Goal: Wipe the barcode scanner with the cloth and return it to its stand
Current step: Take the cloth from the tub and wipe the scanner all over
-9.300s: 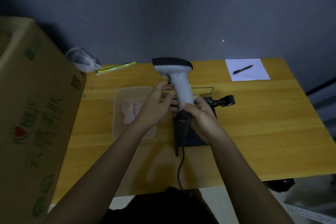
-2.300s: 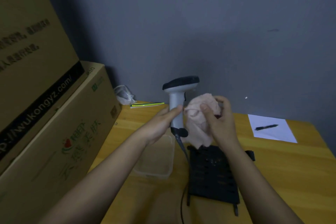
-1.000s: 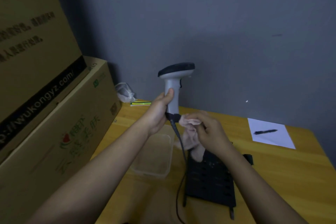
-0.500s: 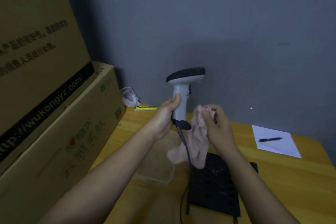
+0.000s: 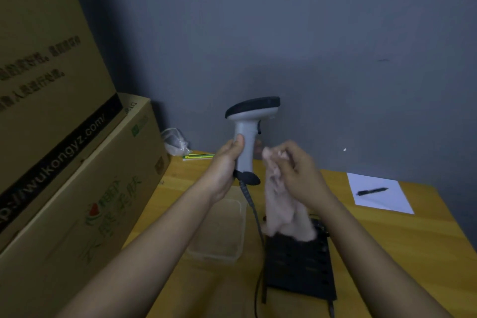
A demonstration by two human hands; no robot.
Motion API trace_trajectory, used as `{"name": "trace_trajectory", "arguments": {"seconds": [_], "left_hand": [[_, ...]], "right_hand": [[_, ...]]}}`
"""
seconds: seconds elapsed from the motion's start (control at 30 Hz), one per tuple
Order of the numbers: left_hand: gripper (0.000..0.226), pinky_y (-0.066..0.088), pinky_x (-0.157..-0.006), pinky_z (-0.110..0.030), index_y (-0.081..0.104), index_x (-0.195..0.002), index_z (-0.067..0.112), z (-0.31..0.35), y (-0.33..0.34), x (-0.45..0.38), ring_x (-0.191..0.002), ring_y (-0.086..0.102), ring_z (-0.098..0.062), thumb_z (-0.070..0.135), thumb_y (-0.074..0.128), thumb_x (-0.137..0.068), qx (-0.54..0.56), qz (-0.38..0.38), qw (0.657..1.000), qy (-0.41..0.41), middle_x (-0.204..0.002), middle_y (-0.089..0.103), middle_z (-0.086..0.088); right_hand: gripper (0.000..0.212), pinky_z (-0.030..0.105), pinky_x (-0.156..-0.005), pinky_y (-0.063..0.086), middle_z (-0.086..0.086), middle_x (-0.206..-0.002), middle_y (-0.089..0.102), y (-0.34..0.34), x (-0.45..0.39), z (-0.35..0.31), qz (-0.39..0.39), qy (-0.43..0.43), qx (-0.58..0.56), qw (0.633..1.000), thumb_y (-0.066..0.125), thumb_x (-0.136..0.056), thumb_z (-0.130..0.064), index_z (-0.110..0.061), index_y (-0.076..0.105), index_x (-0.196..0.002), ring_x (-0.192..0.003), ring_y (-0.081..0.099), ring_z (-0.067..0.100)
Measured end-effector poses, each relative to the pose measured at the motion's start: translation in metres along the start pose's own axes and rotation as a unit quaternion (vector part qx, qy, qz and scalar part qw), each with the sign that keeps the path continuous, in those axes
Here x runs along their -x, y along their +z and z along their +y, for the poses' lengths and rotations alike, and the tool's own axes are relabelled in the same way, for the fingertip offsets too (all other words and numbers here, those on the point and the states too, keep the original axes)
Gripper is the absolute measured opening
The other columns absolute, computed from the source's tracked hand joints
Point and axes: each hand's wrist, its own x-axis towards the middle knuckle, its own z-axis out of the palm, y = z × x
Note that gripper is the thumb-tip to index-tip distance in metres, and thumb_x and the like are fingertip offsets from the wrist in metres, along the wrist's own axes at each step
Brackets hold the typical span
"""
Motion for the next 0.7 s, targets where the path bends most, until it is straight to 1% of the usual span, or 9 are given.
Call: {"name": "trace_trajectory", "arguments": {"seconds": [0.07,0.13,0.2,0.3,0.37,0.47,0.57,0.63,0.7], "left_hand": [[0.038,0.045,-0.093,-0.038,0.054,-0.118,0.003,0.0,0.01,0.001,-0.103,0.059,-0.027,0.03,0.036,-0.099,-0.018,0.007,1.0,0.004,-0.111,0.062,-0.015],[0.039,0.048,-0.091,-0.037,0.05,-0.121,0.0,0.002,0.02,0.003,-0.097,0.061,-0.026,0.028,0.036,-0.099,-0.015,0.022,1.0,0.015,-0.106,0.063,-0.015],[0.035,0.052,-0.086,-0.031,0.051,-0.119,0.002,0.004,0.023,0.002,-0.09,0.063,-0.02,0.027,0.036,-0.099,0.009,0.031,0.999,0.024,-0.103,0.065,-0.011],[0.029,0.054,-0.084,-0.032,0.05,-0.113,0.007,0.004,0.019,0.005,-0.086,0.065,-0.015,0.027,0.035,-0.099,-0.003,0.016,0.999,0.035,-0.102,0.065,-0.007],[0.021,0.053,-0.082,-0.035,0.049,-0.106,0.014,0.006,0.018,0.005,-0.078,0.066,-0.012,0.029,0.037,-0.098,-0.04,0.006,0.998,0.043,-0.096,0.065,-0.004],[0.018,0.051,-0.074,-0.03,0.046,-0.105,0.016,0.008,0.024,0.006,-0.075,0.06,-0.011,0.031,0.039,-0.098,-0.117,0.008,0.992,0.048,-0.089,0.059,0.0],[0.014,0.049,-0.063,-0.025,0.047,-0.09,0.016,0.005,0.03,0.012,-0.066,0.058,-0.009,0.022,0.037,-0.098,-0.044,-0.045,0.998,-0.015,-0.079,0.054,-0.002],[0.012,0.05,-0.07,-0.027,0.049,-0.095,0.013,0.006,0.031,0.016,-0.074,0.06,-0.013,0.015,0.038,-0.098,0.01,-0.085,0.995,-0.041,-0.083,0.058,-0.005],[0.018,0.049,-0.085,-0.035,0.05,-0.111,0.01,0.005,0.027,0.016,-0.092,0.061,-0.02,0.016,0.043,-0.096,-0.026,-0.096,0.995,-0.023,-0.099,0.061,-0.008]], "right_hand": [[0.013,0.028,-0.06,0.044,0.006,-0.077,0.06,0.017,0.001,-0.014,0.107,0.023,-0.094,0.99,0.05,-0.095,-0.026,-0.015,0.055,-0.089,-0.068,0.056,0.014],[0.012,0.017,-0.061,0.043,-0.007,-0.082,0.059,0.04,0.009,-0.024,0.118,0.024,-0.128,0.984,0.05,-0.095,-0.022,-0.011,0.053,-0.099,-0.07,0.055,-0.003],[0.01,0.011,-0.06,0.04,-0.015,-0.084,0.056,0.046,0.019,-0.017,0.085,0.013,-0.104,0.991,0.047,-0.097,-0.015,-0.009,0.051,-0.103,-0.072,0.054,-0.008],[0.015,0.006,-0.056,0.037,-0.013,-0.08,0.058,0.024,0.023,-0.001,0.012,0.008,-0.057,0.998,0.046,-0.094,-0.003,-0.014,0.056,-0.092,-0.067,0.054,-0.01],[0.021,0.005,-0.058,0.039,-0.011,-0.081,0.06,0.009,0.02,-0.002,0.067,0.02,-0.088,0.994,0.047,-0.095,-0.007,-0.023,0.057,-0.086,-0.069,0.055,-0.012],[0.015,0.006,-0.065,0.043,-0.013,-0.085,0.061,0.004,0.006,-0.014,0.174,0.011,-0.146,0.974,0.05,-0.095,-0.016,-0.028,0.059,-0.09,-0.075,0.057,-0.011],[0.011,0.015,-0.064,0.047,-0.007,-0.081,0.062,0.009,-0.005,-0.024,0.201,0.049,-0.226,0.952,0.051,-0.095,-0.024,-0.017,0.059,-0.099,-0.072,0.06,-0.002],[0.014,0.017,-0.061,0.05,-0.005,-0.08,0.063,0.01,-0.007,-0.023,0.218,0.087,-0.29,0.928,0.051,-0.095,-0.024,-0.015,0.057,-0.104,-0.07,0.061,0.0],[0.011,0.014,-0.058,0.048,-0.004,-0.076,0.061,0.01,-0.008,-0.022,0.213,0.067,-0.26,0.939,0.05,-0.096,-0.021,-0.012,0.057,-0.098,-0.065,0.059,-0.001]]}}
